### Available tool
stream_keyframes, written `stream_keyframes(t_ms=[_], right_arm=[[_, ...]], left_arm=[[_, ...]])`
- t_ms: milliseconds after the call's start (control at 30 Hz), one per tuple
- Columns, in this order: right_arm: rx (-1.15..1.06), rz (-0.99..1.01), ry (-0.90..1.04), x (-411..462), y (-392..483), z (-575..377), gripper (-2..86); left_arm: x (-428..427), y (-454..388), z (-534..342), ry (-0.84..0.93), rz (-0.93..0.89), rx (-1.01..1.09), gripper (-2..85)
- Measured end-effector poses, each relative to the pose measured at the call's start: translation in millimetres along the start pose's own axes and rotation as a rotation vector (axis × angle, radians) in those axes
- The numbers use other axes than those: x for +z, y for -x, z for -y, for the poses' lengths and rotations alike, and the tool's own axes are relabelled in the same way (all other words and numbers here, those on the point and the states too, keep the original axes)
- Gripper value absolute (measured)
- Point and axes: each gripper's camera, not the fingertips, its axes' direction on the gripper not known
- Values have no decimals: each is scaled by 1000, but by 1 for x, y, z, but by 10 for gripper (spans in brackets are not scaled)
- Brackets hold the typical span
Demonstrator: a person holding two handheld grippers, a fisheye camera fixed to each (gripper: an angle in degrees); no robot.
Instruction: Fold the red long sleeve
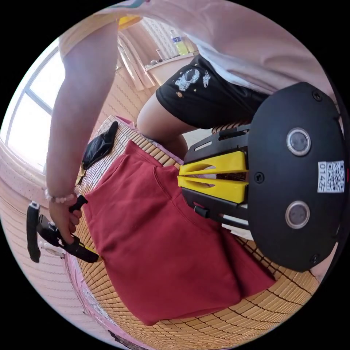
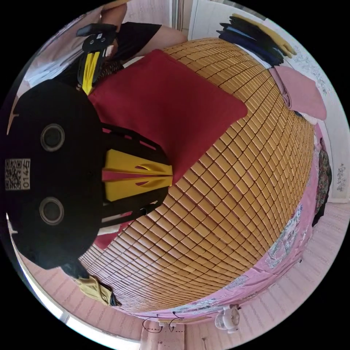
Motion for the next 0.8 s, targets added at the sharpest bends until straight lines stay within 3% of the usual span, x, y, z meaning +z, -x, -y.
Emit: stream_keyframes(t_ms=[200, 333, 400, 533, 667, 800], right_arm=[[331, 69, -168, -35, -47, -210, 4], [556, 152, -36, -16, -66, -318, 102], [631, 229, 40, 7, -68, -359, 104], [644, 357, 63, 28, -67, -385, 51], [578, 510, -140, 0, -58, -402, 30], [506, 561, -238, -15, -38, -423, 33]], left_arm=[[0, -14, 4, -134, -20, 97, 84], [23, -32, 28, -137, -8, 206, 125], [35, -44, 38, -141, 32, 273, 138], [70, -62, 64, -135, 7, 323, 173], [89, -76, 77, -103, 62, 327, 165], [69, -76, 54, -165, 122, 246, 70]])
